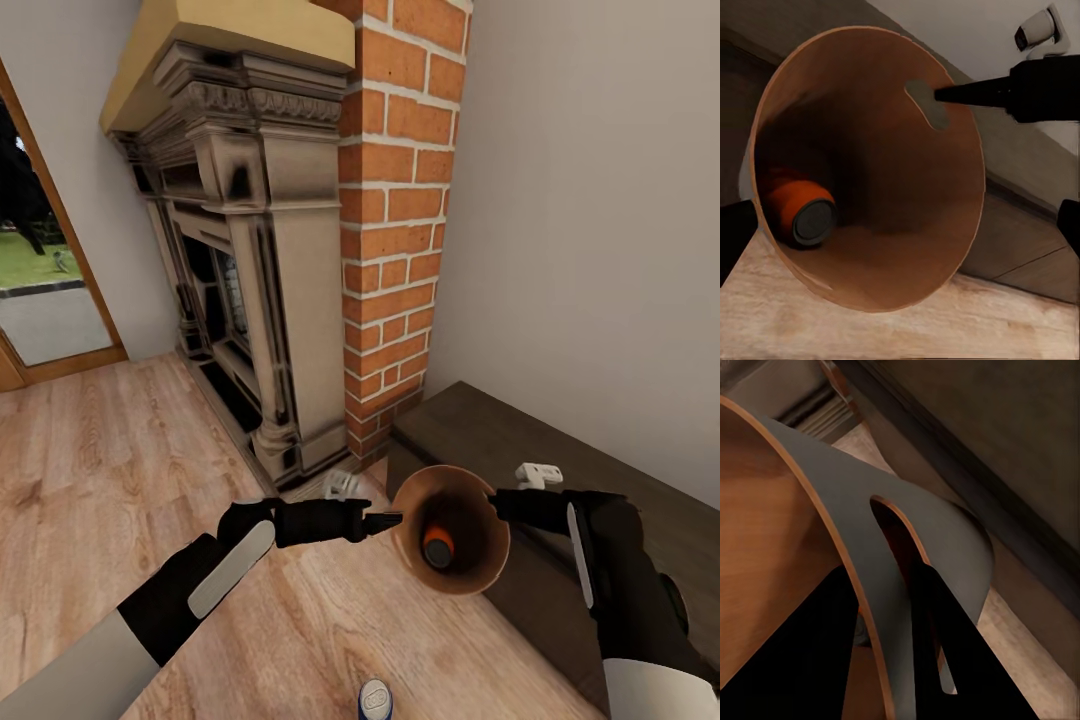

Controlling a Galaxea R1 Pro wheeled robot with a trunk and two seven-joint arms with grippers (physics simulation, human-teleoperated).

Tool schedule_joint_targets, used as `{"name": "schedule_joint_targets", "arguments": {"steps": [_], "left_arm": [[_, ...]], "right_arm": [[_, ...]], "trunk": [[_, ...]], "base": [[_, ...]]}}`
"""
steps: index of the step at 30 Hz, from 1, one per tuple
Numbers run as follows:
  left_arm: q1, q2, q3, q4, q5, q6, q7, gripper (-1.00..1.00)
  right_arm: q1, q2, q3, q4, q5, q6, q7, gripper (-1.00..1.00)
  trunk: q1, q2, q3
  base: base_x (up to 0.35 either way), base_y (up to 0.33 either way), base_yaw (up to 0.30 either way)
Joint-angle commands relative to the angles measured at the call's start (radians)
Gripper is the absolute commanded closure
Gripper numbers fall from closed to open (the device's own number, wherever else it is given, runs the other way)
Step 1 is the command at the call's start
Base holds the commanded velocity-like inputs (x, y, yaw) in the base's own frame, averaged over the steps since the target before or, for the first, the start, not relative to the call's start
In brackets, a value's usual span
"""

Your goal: Put the three can of soda from the living room inside the tash can in the kitchen.

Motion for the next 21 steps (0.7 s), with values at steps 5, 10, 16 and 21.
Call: {"name": "schedule_joint_targets", "arguments": {"steps": [5,10,16,21], "left_arm": [[0.005,-0.028,0.010,-0.007,0.019,-0.012,-0.001,-1.00],[0.006,-0.057,0.011,0.007,0.047,-0.013,-0.001,-1.00],[0.006,-0.056,0.011,0.012,0.047,-0.013,-0.001,-1.00],[0.006,-0.046,0.012,0.012,0.043,-0.005,-0.004,-1.00]], "right_arm": [[0.000,-0.020,-0.019,0.002,-0.038,0.002,0.018,1.00],[0.000,-0.018,-0.021,0.001,-0.035,0.002,0.021,1.00],[0.000,-0.021,-0.020,0.002,-0.038,0.002,0.021,1.00],[0.000,-0.022,-0.019,0.002,-0.039,0.002,0.021,1.00]], "trunk": [[0.000,0.000,0.000],[0.000,0.000,0.000],[0.000,0.000,0.000],[0.000,0.000,0.000]], "base": [[0.000,0.000,0.000],[0.000,0.000,0.000],[0.000,0.000,0.000],[0.000,0.000,0.000]]}}
